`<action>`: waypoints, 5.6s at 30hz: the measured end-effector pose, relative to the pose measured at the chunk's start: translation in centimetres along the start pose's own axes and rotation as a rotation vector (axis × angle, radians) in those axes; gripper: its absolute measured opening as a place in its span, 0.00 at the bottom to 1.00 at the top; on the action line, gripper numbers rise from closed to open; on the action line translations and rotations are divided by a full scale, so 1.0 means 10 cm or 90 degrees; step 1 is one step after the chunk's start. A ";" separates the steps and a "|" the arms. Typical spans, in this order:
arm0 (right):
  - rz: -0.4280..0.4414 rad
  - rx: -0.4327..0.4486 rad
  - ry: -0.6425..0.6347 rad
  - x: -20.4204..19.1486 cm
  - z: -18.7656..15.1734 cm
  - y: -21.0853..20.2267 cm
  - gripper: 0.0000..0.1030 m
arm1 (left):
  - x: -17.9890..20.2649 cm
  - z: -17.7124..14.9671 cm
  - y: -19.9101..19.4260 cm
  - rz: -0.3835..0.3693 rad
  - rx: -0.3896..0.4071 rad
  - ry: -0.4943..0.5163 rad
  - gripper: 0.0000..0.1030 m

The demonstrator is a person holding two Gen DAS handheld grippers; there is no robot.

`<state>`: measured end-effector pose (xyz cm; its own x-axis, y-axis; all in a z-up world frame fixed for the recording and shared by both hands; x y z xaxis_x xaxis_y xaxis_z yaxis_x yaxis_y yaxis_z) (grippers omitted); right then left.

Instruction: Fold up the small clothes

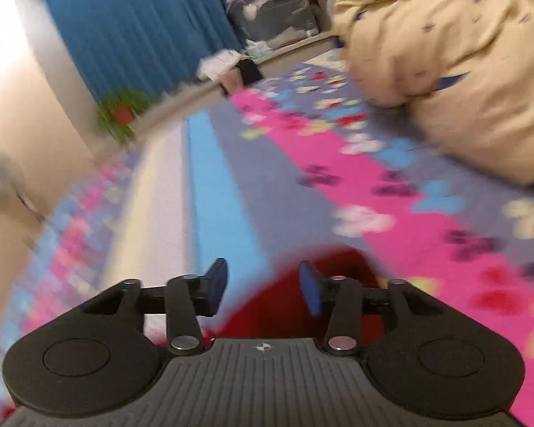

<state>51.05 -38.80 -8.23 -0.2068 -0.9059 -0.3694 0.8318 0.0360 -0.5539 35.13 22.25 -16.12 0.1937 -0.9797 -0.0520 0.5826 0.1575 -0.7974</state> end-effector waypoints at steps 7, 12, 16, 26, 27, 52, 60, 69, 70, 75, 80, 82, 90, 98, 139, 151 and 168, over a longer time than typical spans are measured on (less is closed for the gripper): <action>-0.130 -0.129 -0.081 0.54 -0.91 -0.01 0.64 | 0.02 -0.01 -0.01 0.005 0.007 0.005 0.62; -0.127 -0.123 -0.249 0.30 -0.93 -0.03 0.08 | 0.02 -0.01 -0.01 0.005 0.007 0.004 0.62; -0.086 -0.177 -0.252 0.35 -0.64 -0.06 0.07 | 0.01 -0.02 -0.01 0.002 0.009 0.004 0.62; -0.307 -0.009 -0.091 1.46 1.11 -0.61 0.47 | 0.02 -0.02 -0.03 0.004 0.009 0.008 0.62; -0.317 0.023 -0.069 1.51 1.10 -0.68 0.47 | 0.02 -0.02 -0.03 0.005 0.009 0.008 0.62; -0.059 0.032 0.408 1.86 -0.32 -0.27 0.22 | 0.06 -0.02 -0.02 0.013 0.018 0.022 0.64; -0.074 0.001 0.428 1.84 -0.49 -0.14 0.48 | 0.06 -0.02 -0.02 0.012 0.019 0.024 0.64; -0.021 -0.047 0.418 1.72 -0.36 0.00 0.17 | 0.06 -0.01 -0.02 0.012 0.020 0.023 0.64; -0.018 -0.044 0.396 1.69 -0.29 -0.01 0.07 | 0.06 -0.02 -0.02 0.011 0.020 0.023 0.64; -0.047 0.161 0.370 1.70 0.12 -0.60 0.00 | 0.06 -0.01 -0.02 0.009 0.019 0.023 0.64; -0.143 0.071 0.385 1.98 -0.27 -0.59 0.04 | 0.06 -0.01 -0.02 0.011 0.019 0.025 0.64; -0.103 0.038 0.405 1.95 -0.37 -0.50 0.11 | 0.05 -0.01 -0.02 0.011 0.020 0.024 0.64; -0.038 -0.015 0.423 1.71 -0.40 -0.09 0.53 | 0.05 -0.02 -0.02 0.011 0.021 0.027 0.64; -0.073 0.226 0.352 1.49 -0.04 -0.80 0.12 | 0.04 -0.01 -0.01 0.006 0.020 0.028 0.64; 0.015 -0.292 -0.096 0.27 -2.50 -2.31 0.74 | 0.00 -2.03 -1.53 -0.157 -0.124 -0.042 0.69; 0.068 -0.314 -0.042 0.46 -2.50 -2.49 0.67 | -0.09 -2.31 -1.78 -0.137 -0.101 -0.082 0.69; 0.091 -0.237 -0.018 0.54 -2.28 -2.68 0.08 | -0.12 -2.25 -1.97 -0.155 -0.068 -0.051 0.10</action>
<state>15.87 -35.09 -12.38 -0.0848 -0.8917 -0.4446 0.6070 0.3076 -0.7328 5.61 17.48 -13.88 0.1228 -0.9735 0.1928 0.5342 -0.0989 -0.8396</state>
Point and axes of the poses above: each gripper's, at about its wrist camera, not at the fingertips, and y roughly the way its jaws point, x to its right, z to its top, the point moved 7 cm from there along y, roughly the way its jaws point, and after that the axes turned 2 degrees about y, right-handed, at the moved point
